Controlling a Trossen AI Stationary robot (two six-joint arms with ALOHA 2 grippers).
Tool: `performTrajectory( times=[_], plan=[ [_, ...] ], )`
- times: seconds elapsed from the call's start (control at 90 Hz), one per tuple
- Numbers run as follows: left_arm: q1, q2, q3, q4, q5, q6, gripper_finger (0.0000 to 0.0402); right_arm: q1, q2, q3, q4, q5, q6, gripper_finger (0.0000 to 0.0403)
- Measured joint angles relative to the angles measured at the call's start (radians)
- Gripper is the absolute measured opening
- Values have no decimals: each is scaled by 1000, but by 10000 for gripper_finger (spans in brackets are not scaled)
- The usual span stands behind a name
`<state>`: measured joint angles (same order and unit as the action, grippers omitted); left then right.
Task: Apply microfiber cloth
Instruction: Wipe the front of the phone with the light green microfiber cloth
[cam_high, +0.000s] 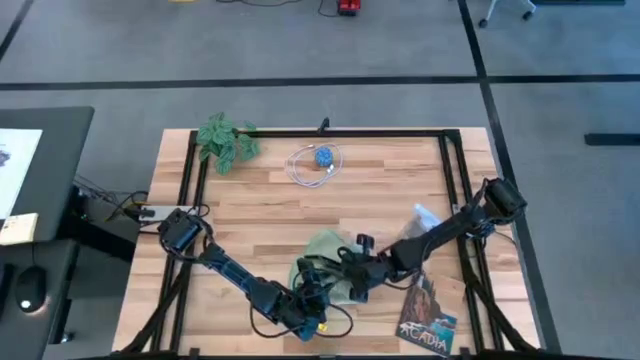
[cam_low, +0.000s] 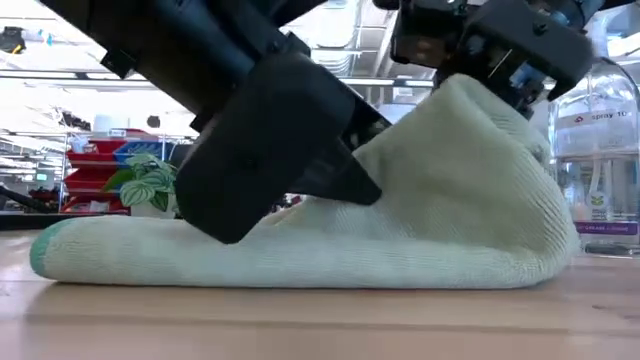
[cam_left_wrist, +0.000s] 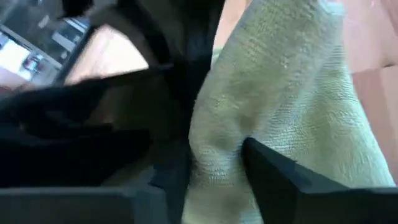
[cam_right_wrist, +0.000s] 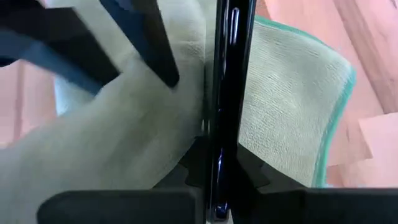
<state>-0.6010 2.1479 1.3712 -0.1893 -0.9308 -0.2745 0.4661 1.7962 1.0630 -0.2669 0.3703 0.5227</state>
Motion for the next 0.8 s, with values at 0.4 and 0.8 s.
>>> performTrajectory(
  times=[0.4, 0.8],
  plan=[
    [8, -60, 25, -90, -122, -87, 1, 14, -10, 3, -86, -1, 65, 16],
    [25, -69, 26, -272, -283, -240, 0, 25, -6, 0, -49, -2, 68, 17]
  ],
)
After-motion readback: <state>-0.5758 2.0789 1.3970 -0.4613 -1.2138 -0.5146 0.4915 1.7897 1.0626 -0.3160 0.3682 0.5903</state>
